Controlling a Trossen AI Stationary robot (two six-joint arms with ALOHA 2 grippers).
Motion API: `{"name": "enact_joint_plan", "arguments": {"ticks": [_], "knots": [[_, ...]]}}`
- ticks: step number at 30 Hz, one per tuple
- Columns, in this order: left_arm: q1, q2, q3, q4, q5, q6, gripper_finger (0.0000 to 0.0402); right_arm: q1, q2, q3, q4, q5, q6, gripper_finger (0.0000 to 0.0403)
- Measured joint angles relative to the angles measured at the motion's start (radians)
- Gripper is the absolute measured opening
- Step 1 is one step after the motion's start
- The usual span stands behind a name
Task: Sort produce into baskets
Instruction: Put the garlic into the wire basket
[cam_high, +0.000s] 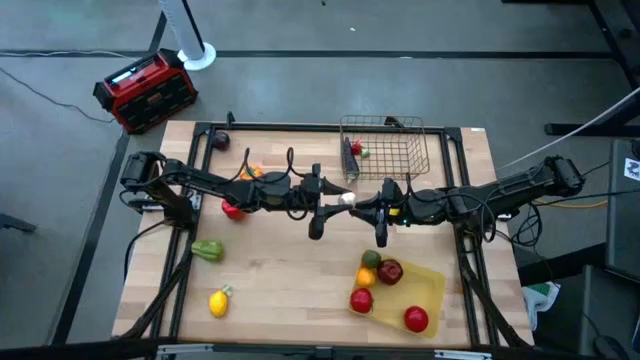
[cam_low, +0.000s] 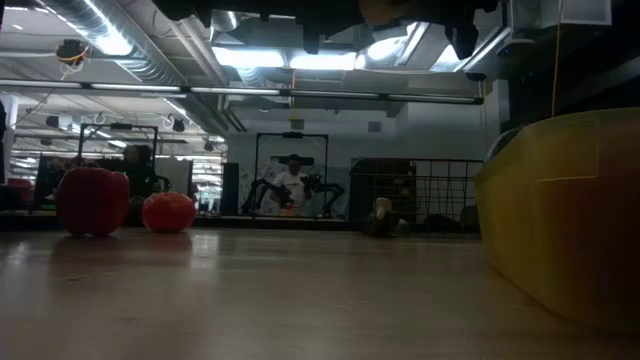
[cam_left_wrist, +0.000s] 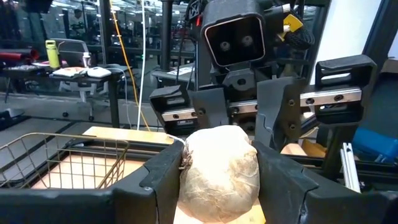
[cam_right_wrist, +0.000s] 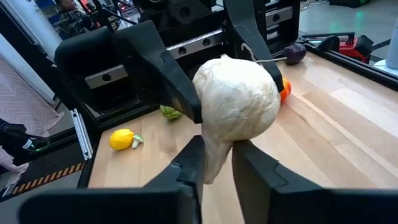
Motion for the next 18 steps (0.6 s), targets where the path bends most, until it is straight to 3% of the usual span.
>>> {"name": "enact_joint_plan", "arguments": {"ticks": [8, 18], "knots": [[0.000, 0.000, 0.000, -0.001, 0.001, 0.022, 0.0180, 0.000, 0.000, 0.000, 0.000, -0.001, -0.003, 0.0035], [0.002, 0.000, 0.000, 0.006, 0.008, 0.021, 0.0265, -0.001, 0.000, 0.000, -0.007, 0.043, -0.024, 0.0035]]}}
